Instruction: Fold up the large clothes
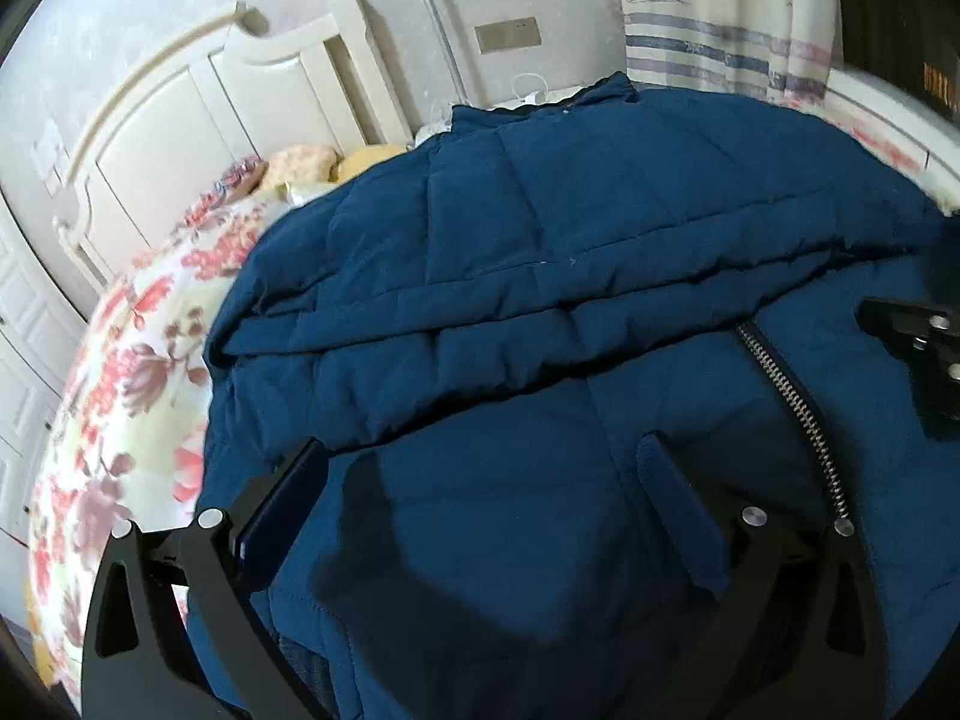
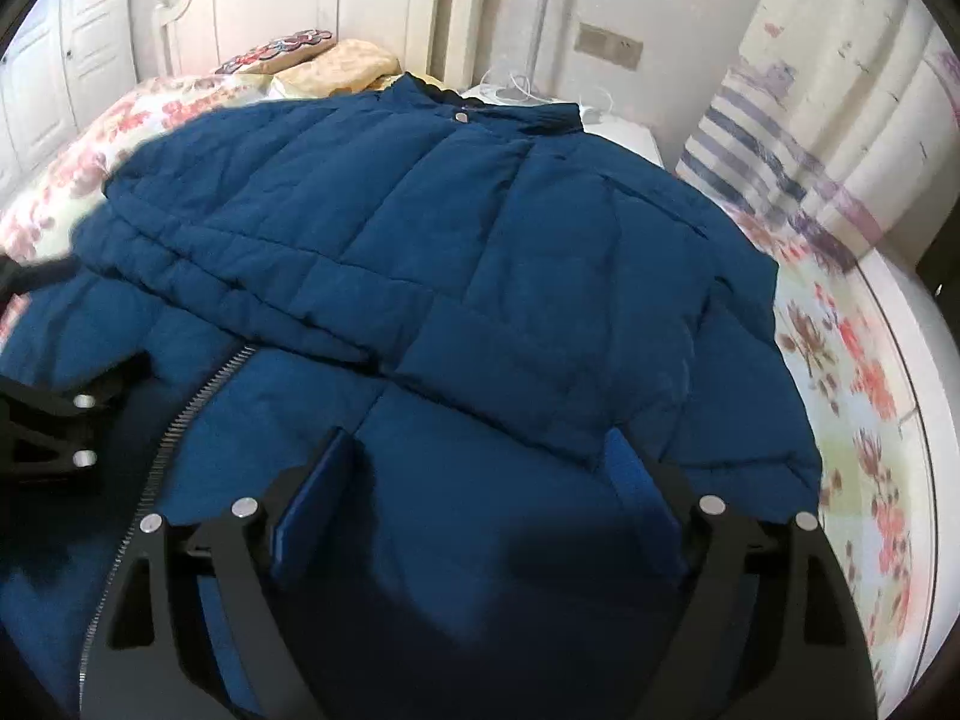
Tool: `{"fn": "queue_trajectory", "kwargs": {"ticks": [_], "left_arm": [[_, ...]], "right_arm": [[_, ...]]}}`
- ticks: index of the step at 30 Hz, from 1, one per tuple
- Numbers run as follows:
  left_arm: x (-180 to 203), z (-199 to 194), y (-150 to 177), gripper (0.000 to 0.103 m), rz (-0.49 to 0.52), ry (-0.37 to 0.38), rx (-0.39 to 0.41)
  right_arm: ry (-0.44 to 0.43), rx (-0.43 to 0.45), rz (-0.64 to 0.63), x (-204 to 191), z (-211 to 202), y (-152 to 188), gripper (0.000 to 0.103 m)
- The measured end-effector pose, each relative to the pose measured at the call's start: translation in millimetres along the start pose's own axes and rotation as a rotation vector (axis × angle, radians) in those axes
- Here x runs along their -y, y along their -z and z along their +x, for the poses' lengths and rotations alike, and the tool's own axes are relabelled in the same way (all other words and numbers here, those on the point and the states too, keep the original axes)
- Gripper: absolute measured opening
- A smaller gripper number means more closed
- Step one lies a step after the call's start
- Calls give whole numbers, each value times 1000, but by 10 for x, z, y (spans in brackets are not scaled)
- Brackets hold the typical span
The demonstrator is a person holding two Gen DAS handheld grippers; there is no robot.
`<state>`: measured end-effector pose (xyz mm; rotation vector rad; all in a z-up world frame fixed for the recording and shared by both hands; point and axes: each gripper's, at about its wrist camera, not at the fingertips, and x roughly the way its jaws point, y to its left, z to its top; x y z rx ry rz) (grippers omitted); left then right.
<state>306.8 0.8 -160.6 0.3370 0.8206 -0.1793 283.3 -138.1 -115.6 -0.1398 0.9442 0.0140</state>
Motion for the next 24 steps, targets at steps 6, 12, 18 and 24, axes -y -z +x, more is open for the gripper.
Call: {"fn": "queue_trajectory", "kwargs": {"ticks": [6,12,18,24], "left_arm": [[-12,17,7,99,-23,27,-6],[-29,-6,84,99,-48,59,-15],[-56,-7,106,99,-69,85,-23],[-70,6,98,99,-74,92,-28]], "right_arm": [[-35,20,-69,-185,-254,296,89],[-4,-24,-30,-131,-241,473,93],[-72,-15,-14,-136,-269,692,99],[-71,-18,-17,-137,-267,693,100]]}}
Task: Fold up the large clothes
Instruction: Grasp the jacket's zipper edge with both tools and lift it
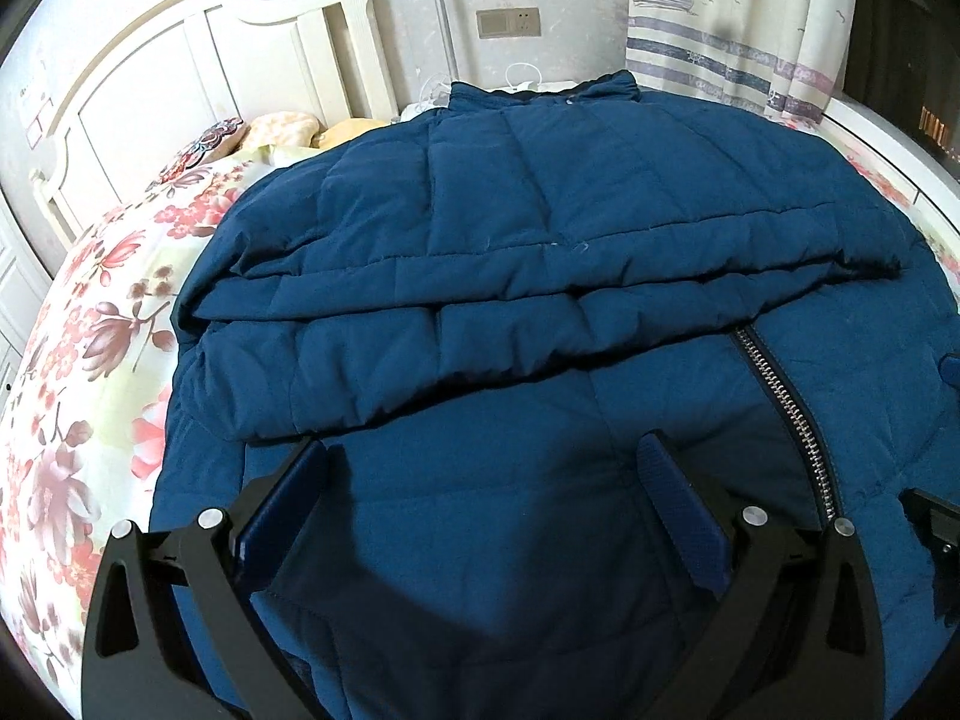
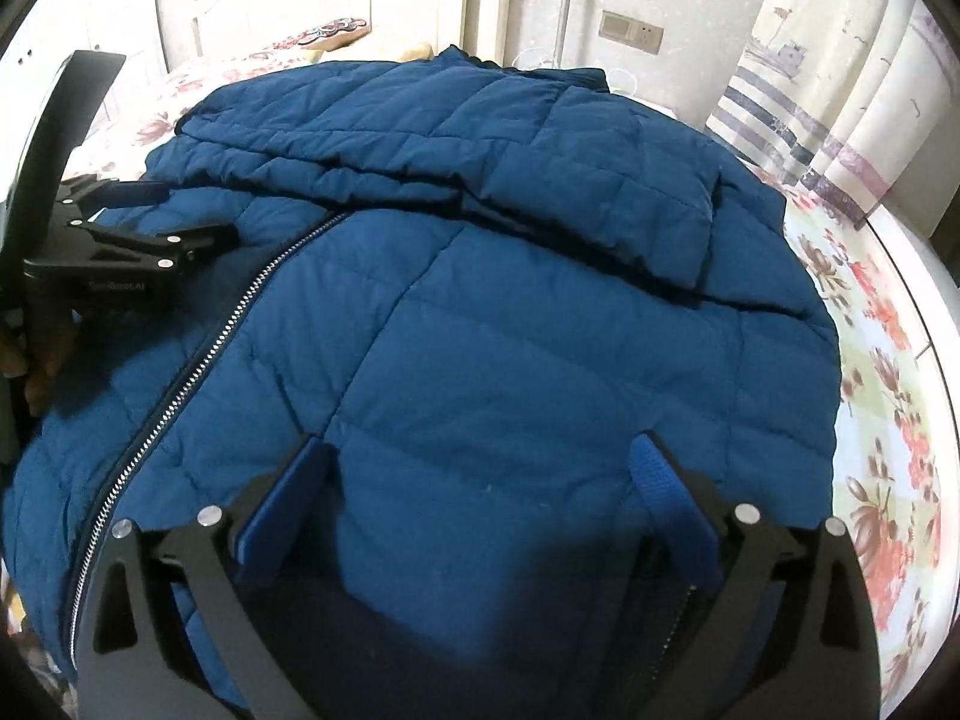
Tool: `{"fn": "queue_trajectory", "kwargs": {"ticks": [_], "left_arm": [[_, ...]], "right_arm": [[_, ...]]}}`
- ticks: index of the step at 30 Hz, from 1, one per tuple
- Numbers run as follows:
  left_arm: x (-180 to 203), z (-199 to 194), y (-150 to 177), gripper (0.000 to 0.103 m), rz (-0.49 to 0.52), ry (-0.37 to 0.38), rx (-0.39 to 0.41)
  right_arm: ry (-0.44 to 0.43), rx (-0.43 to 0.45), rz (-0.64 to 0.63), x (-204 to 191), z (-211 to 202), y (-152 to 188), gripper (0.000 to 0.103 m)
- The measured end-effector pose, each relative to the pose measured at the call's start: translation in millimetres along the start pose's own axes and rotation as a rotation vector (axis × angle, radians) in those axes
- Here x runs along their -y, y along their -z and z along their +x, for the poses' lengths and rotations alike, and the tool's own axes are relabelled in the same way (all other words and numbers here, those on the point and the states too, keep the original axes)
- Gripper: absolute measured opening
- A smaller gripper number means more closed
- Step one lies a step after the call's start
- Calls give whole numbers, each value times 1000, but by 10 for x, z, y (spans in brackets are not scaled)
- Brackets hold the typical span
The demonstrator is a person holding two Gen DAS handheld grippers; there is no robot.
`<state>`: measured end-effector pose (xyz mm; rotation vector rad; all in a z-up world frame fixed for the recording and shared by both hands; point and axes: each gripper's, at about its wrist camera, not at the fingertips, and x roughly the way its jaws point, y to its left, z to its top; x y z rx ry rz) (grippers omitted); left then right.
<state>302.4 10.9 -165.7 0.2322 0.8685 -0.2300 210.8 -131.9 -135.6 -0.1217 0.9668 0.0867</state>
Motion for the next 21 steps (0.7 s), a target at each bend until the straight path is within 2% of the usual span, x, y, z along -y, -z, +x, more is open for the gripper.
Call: {"fn": "queue_trajectory", "kwargs": {"ticks": [2,5,6,7,8,10,12,13,14,16,19,21], "left_arm": [[-19,-3,3,99,-21,12,-17],[-96,-219,70,98,-127,71,-114],[-91,-316,108,98,-140,117,-105],[-70,-507,190,98,-141,200,-62],[-48,-610,250,98,-130,222,-33],[50,-738,422,98,-86,198,-6],[201,-604,633,99,-4,135,-78],[223,-574,732,99,11,126,-50],[210,-592,765,99,5,129,-32],[176,-650,775,98,-1,129,-51],[48,-848,864,98,5,56,-5],[-97,-882,979,98,-13,18,-15]], "right_arm": [[-10,6,9,26,-29,8,100],[-15,14,9,51,-158,32,100],[-29,26,-6,27,-249,75,100],[-37,34,-18,6,-308,105,100],[-50,44,-37,-20,-373,153,100],[-72,35,-80,-86,-392,254,100],[-63,-9,-111,-148,-288,346,100],[-67,6,-91,-130,-288,369,100],[-70,-1,-73,-108,-297,368,100],[-41,-9,-87,-120,-368,376,100],[-2,36,-132,-131,-604,496,100],[13,45,-129,-55,-685,627,100]]}}
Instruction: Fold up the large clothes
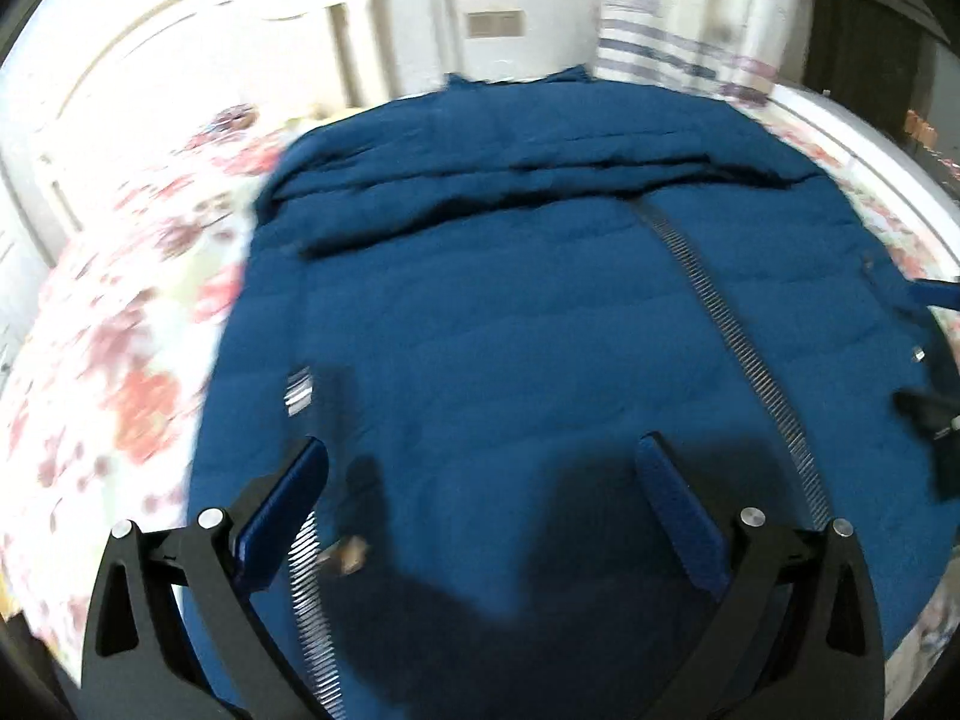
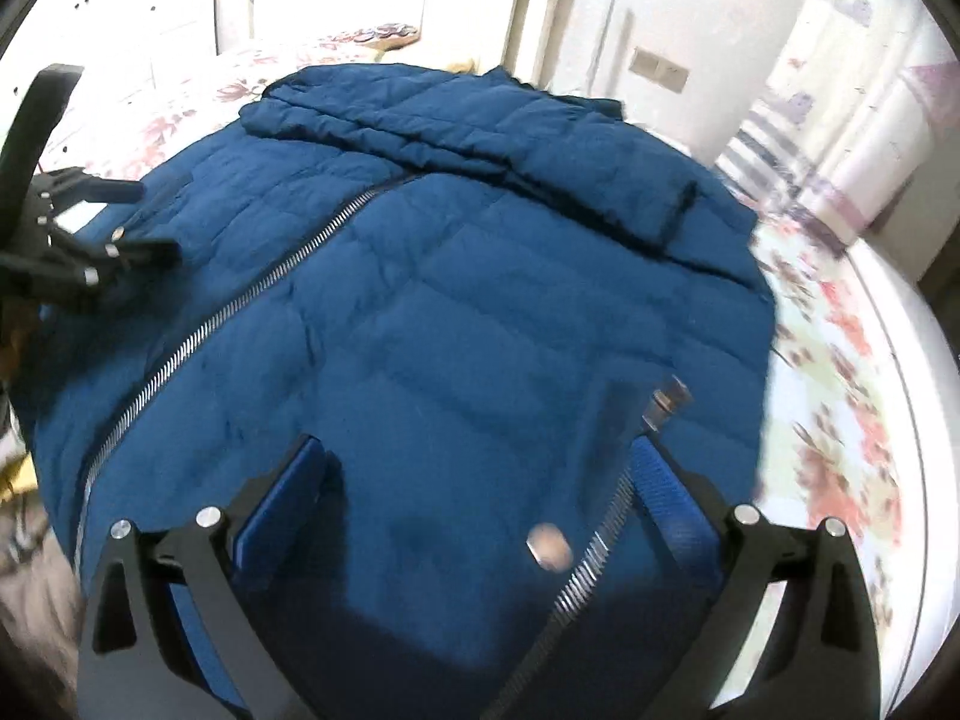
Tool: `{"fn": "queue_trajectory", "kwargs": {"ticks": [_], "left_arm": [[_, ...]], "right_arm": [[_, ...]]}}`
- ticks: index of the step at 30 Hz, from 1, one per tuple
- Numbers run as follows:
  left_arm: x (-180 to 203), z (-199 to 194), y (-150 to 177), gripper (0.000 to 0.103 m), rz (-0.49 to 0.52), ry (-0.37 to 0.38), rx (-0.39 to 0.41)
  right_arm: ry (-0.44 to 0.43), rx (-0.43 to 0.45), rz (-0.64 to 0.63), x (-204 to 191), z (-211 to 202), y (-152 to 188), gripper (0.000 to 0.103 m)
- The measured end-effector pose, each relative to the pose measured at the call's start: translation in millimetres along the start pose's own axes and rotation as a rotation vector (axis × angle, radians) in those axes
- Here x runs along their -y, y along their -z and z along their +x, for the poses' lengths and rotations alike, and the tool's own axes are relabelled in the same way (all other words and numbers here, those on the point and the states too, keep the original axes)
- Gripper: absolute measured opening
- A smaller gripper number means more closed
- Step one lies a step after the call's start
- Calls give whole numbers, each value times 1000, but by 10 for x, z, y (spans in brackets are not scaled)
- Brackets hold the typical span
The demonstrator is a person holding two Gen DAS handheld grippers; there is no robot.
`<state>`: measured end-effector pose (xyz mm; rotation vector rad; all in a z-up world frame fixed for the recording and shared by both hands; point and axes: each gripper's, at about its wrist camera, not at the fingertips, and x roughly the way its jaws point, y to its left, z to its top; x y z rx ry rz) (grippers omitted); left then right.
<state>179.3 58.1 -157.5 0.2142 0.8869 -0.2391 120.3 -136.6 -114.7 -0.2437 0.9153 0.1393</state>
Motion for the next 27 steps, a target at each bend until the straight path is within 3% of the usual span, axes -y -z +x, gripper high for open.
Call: {"fn": "queue_trajectory", "kwargs": {"ticks": [2,4,8,10,11,13,16,18,19,21,24,25,27], "left_arm": [[-188,35,132,99,-47,7,-25],[-345,1,244,99,-106,62,2],[-262,-152,207,98,-97,-13,19],[-176,-355,141,98,-105,66,80],[-72,-436,86,98,-88,97,106],[248,-456,-31,98,12,84,115],[681,-159,-88,98,140,39,21],[776,-11,-20,99,167,10,8],[742,-5,25,99,152,25,40],[564,0,67,99,78,103,19],[319,-242,143,98,14,83,42],[222,-390,197,98,-1,107,82],[138,-492,314,98,-8,111,84]], "right_arm": [[-5,-35,53,163,32,232,100],[-73,-11,153,350,32,408,100],[-26,25,150,335,-176,415,100],[-58,80,144,283,-319,322,100],[-71,111,130,238,-379,251,100],[-89,125,93,104,-377,130,100],[-117,73,-18,-270,-143,15,100],[-92,17,-91,-468,72,87,100],[-89,46,-75,-474,107,148,100],[-149,37,-2,-348,120,195,100],[-78,36,-22,-331,-98,205,100],[-80,63,-36,-334,-194,219,100],[-148,91,-62,-369,-326,303,100]]}}
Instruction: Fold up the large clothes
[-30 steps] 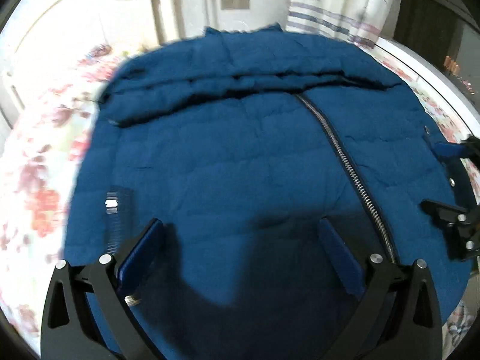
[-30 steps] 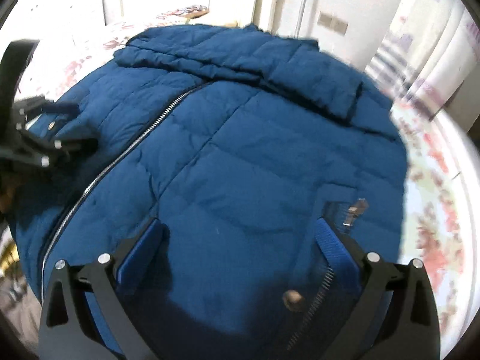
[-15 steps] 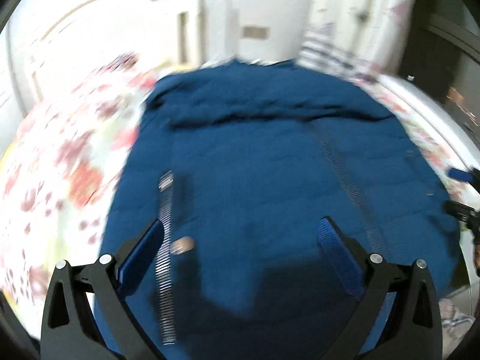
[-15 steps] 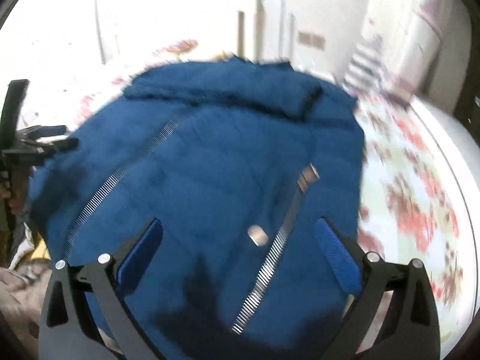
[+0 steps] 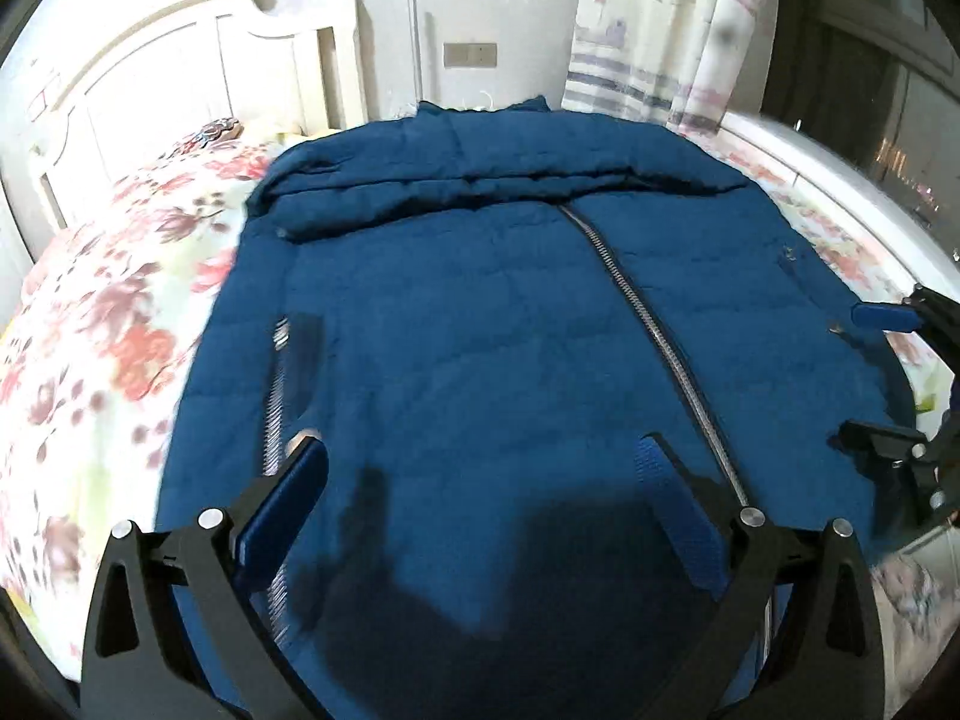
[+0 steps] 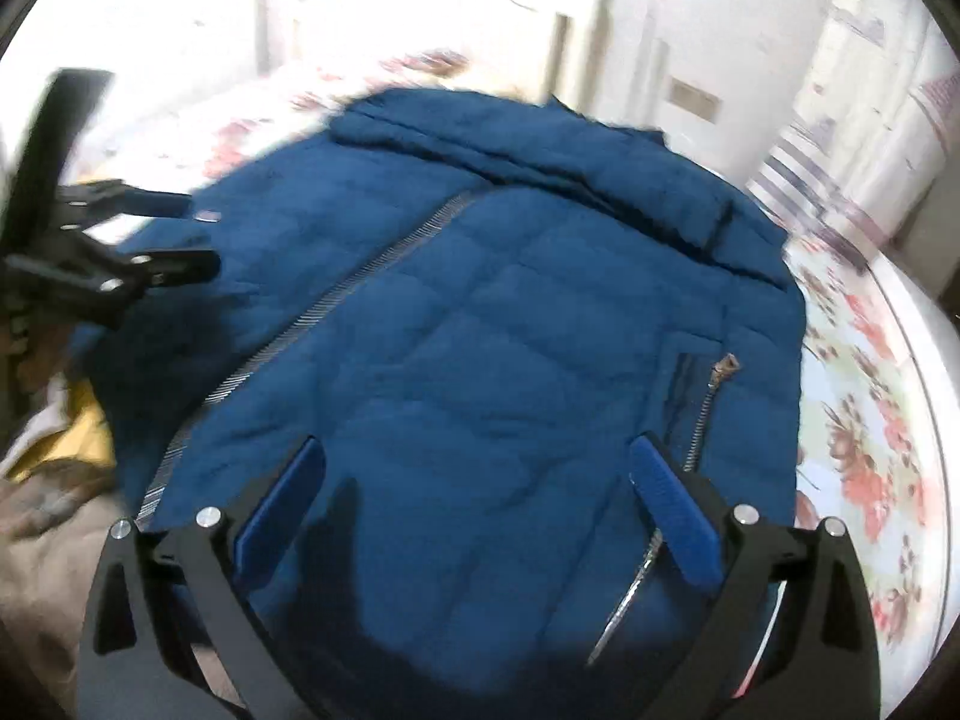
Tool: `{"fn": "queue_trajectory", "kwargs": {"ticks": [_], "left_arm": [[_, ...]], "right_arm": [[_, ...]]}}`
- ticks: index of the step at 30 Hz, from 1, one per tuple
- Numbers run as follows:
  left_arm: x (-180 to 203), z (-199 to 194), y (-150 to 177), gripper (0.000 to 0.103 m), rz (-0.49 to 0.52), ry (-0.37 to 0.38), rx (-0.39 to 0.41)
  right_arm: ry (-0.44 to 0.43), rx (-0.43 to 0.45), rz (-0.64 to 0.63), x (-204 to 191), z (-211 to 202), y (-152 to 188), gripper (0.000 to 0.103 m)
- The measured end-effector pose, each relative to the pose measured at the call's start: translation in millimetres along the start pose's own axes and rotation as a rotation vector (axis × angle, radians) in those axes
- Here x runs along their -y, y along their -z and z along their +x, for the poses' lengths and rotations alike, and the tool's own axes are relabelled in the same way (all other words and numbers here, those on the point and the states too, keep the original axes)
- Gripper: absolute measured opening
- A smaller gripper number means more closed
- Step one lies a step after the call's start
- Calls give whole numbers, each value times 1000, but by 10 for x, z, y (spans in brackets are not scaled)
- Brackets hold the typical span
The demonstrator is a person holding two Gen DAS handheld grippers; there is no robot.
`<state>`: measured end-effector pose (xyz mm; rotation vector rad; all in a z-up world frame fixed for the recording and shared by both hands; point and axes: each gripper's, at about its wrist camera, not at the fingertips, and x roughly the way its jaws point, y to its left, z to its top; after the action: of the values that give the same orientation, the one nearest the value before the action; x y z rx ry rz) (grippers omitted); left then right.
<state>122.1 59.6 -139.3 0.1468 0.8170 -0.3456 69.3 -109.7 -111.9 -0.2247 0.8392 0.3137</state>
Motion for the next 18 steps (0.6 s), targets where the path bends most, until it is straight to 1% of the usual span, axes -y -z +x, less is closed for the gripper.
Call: {"fn": "queue_trajectory", "kwargs": {"ticks": [1,2,3,4,5,6,8,10,12,13,14,15,16,18], "left_arm": [[-46,4,63,98,9,-26,-20],[-70,60,146,99,25,-62,-48],[-92,139,247,99,34,-77,-76],[-111,151,305,99,24,-61,-63],[-148,113,369,99,1,-46,-20],[-145,96,389,99,6,-56,-21],[-116,48,357,99,15,-87,-23],[-48,-75,376,99,62,-131,6],[-77,-184,482,99,83,-155,14],[-148,-189,554,99,65,-159,4],[-228,-181,605,99,43,-147,-2],[-334,-175,665,99,0,-102,4],[-426,-164,700,99,-37,-70,13],[-437,-263,740,99,-28,-106,20]], "right_arm": [[-22,-8,-22,-33,-3,65,100],[-25,-31,-48,-82,50,135,100],[-16,-61,-67,-121,121,205,100],[-17,-34,-54,-112,145,287,100],[-32,-16,-23,-71,139,321,101],[-36,-19,-16,-57,125,332,100],[-4,-56,-42,-97,74,284,100],[43,-48,-72,-138,-44,269,100],[57,-46,-80,-121,-130,357,100],[62,-58,-73,-84,-142,442,100],[70,-84,-54,5,-118,559,100],[75,-101,-29,100,-76,660,101],[84,-79,-19,127,-125,732,101],[63,-76,5,158,-256,812,100]]}}
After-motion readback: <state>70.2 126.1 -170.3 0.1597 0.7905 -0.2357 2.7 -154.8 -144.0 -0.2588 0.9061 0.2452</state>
